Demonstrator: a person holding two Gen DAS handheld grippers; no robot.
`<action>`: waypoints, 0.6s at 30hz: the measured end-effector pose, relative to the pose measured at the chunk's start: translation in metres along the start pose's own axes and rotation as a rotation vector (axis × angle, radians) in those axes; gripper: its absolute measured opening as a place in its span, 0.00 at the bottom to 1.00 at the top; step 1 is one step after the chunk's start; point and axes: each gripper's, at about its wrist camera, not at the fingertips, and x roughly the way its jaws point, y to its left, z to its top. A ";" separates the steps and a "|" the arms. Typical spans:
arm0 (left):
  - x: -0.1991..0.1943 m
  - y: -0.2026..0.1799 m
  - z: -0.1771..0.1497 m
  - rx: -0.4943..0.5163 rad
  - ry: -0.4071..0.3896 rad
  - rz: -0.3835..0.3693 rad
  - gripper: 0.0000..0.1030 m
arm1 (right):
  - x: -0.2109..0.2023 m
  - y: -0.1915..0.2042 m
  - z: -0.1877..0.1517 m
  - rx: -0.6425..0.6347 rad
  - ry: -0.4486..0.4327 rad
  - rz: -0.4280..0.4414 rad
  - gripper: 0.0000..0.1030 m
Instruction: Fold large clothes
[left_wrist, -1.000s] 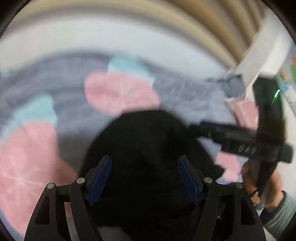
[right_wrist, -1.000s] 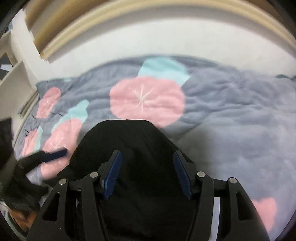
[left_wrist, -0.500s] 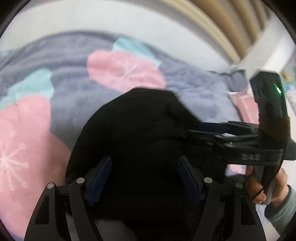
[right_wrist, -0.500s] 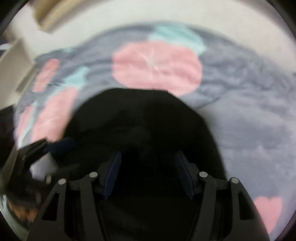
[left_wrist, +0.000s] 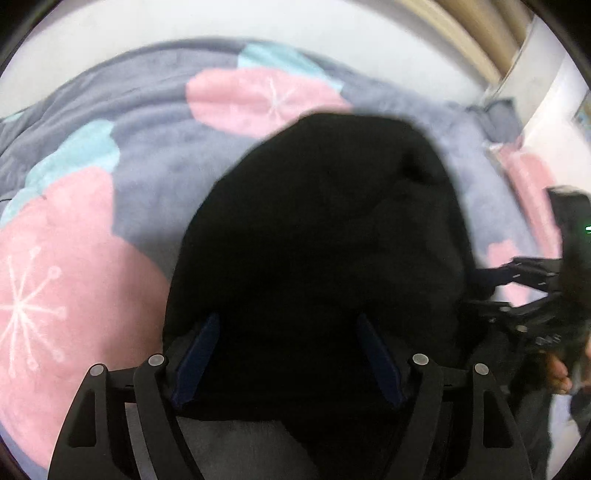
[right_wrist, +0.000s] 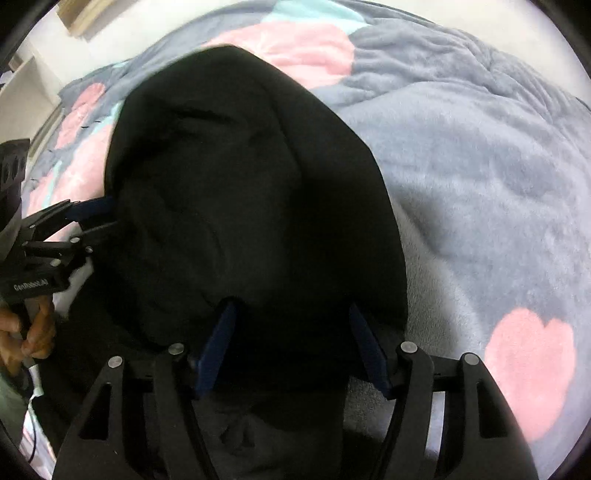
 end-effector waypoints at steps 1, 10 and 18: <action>-0.015 0.004 0.002 -0.009 -0.036 -0.039 0.76 | -0.005 -0.003 0.003 0.014 0.007 0.030 0.66; -0.050 0.052 0.059 -0.080 -0.098 -0.144 0.77 | -0.060 -0.029 0.061 0.031 -0.075 0.104 0.79; 0.018 0.052 0.065 -0.023 0.093 -0.157 0.76 | 0.009 -0.033 0.113 0.018 0.031 0.145 0.80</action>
